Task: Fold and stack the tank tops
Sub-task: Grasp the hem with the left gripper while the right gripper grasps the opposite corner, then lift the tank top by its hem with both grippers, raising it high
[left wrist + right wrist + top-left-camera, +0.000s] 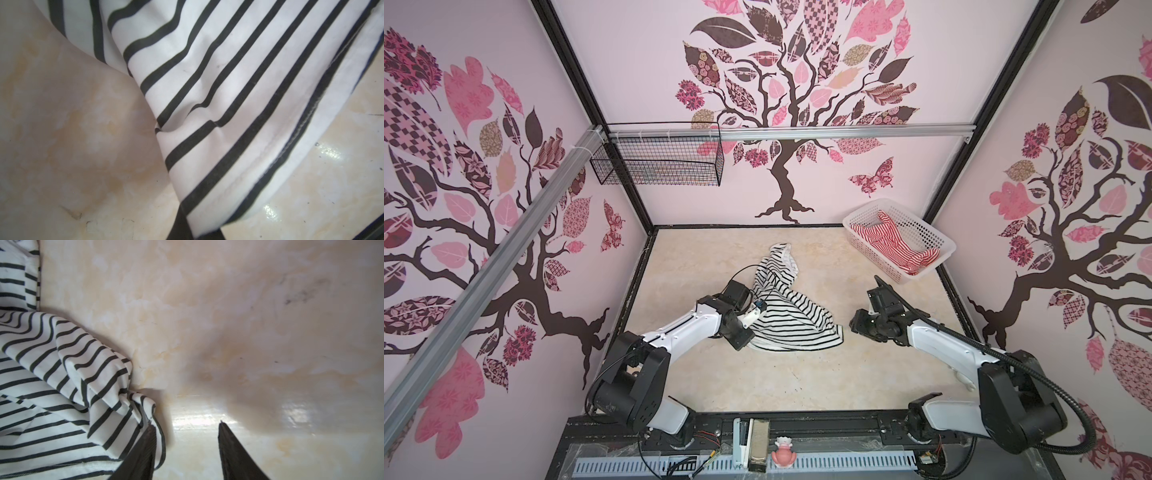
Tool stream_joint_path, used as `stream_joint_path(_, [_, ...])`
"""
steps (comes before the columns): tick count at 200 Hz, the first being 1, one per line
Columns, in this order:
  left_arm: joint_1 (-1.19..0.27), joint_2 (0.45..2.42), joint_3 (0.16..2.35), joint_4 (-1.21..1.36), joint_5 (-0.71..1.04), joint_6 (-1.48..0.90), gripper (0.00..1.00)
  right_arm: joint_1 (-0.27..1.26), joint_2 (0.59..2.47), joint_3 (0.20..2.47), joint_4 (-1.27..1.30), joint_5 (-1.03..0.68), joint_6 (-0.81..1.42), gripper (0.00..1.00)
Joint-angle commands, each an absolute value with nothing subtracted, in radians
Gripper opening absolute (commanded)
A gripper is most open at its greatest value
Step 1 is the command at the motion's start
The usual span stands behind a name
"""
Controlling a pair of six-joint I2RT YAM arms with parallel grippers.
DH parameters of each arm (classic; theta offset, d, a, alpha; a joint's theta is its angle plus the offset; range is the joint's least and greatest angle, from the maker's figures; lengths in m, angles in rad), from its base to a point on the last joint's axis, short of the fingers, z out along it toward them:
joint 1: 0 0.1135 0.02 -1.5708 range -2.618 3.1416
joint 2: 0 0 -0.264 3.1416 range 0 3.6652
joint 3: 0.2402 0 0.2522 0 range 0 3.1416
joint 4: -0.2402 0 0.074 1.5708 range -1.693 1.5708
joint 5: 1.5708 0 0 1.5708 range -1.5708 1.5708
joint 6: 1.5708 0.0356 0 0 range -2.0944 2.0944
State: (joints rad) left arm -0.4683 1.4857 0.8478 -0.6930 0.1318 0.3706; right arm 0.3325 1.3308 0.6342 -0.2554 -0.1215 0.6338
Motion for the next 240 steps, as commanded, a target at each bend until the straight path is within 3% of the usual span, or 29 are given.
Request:
stream_joint_path(1, [-0.465,1.495,0.814,-0.684,0.12,0.383,0.0,0.335,1.412,0.666,-0.151,-0.251,0.661,0.46])
stream_joint_path(95, [-0.442,1.516,0.802,-0.639,0.1,0.349,0.0,0.345,1.554,0.664,-0.092,-0.359,0.651,0.38])
stream_joint_path(195, [-0.431,1.523,0.821,-0.629,0.068,0.339,0.0,0.412,1.522,0.686,-0.215,-0.292,0.559,0.35])
stream_joint_path(220, [-0.43,1.531,0.823,-0.622,0.062,0.336,0.0,0.411,1.533,0.685,-0.203,-0.288,0.558,0.26])
stream_joint_path(240, [-0.43,1.532,0.833,-0.621,0.056,0.332,0.0,0.411,1.547,0.693,-0.182,-0.279,0.56,0.1])
